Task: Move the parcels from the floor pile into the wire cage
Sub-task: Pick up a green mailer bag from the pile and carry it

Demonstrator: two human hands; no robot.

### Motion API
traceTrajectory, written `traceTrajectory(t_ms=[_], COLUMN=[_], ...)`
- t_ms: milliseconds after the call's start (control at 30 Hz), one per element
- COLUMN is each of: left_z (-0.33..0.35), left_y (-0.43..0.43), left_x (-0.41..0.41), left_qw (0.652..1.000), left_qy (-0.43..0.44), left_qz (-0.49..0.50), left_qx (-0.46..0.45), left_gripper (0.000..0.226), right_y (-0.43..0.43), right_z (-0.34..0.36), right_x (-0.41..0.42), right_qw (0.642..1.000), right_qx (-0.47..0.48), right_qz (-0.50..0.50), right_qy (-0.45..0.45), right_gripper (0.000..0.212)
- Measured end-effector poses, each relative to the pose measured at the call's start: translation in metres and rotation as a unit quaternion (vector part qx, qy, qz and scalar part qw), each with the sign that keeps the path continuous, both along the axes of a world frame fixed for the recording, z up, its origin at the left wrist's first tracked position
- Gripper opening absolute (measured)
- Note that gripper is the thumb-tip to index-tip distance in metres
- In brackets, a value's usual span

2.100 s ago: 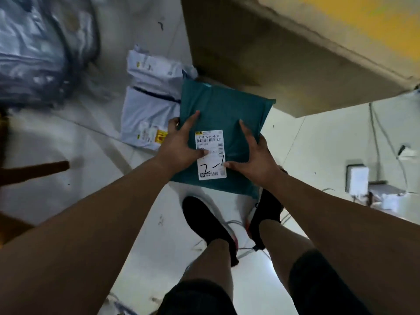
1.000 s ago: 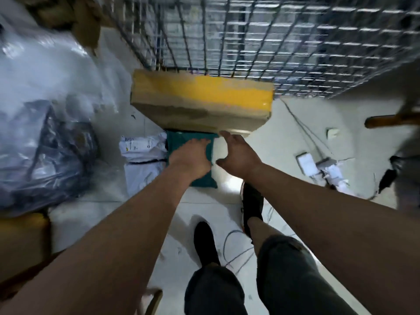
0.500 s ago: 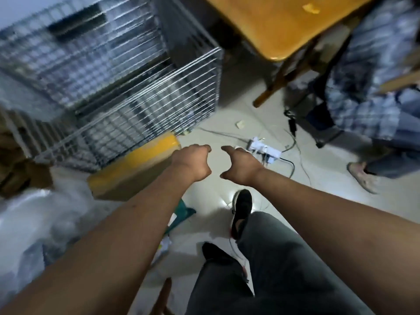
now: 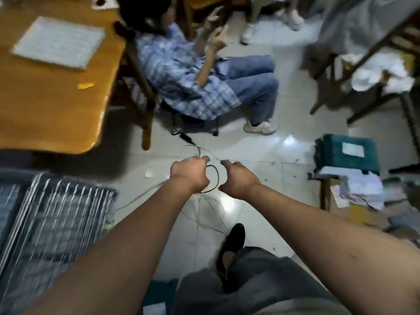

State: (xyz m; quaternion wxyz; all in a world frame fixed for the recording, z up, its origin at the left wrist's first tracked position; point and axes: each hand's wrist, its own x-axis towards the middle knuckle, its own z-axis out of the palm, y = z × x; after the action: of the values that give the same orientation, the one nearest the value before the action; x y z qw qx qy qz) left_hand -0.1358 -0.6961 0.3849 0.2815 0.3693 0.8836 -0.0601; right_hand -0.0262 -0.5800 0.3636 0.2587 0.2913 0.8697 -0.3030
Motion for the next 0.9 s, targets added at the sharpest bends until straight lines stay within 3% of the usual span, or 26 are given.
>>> traceTrajectory(t_ms=[333,600,900], left_z=[-0.018,-0.012,-0.026], left_y=[0.193,0.302,0.408], left_x=[0.005,0.038,0.106], left_qw=[0.97,0.904,0.837], left_qy=[-0.006,-0.008,-0.007], left_qz=[-0.238,-0.427,-0.547], left_qx=[-0.039,-0.012,0.017], left_gripper=[0.058,0.063,0.072], right_y=[0.14,0.18,0.222], right_z=[-0.011,-0.006,-0.017], right_x=[0.057,0.114,0.175], right_qw=[0.966,0.888,0.819], right_qx=[0.006,0.017,0.005], right_qz=[-0.257,-0.46,-0.573], right_qy=[-0.014,-0.022,-0.022], right_gripper=[0.08,0.08,0.085])
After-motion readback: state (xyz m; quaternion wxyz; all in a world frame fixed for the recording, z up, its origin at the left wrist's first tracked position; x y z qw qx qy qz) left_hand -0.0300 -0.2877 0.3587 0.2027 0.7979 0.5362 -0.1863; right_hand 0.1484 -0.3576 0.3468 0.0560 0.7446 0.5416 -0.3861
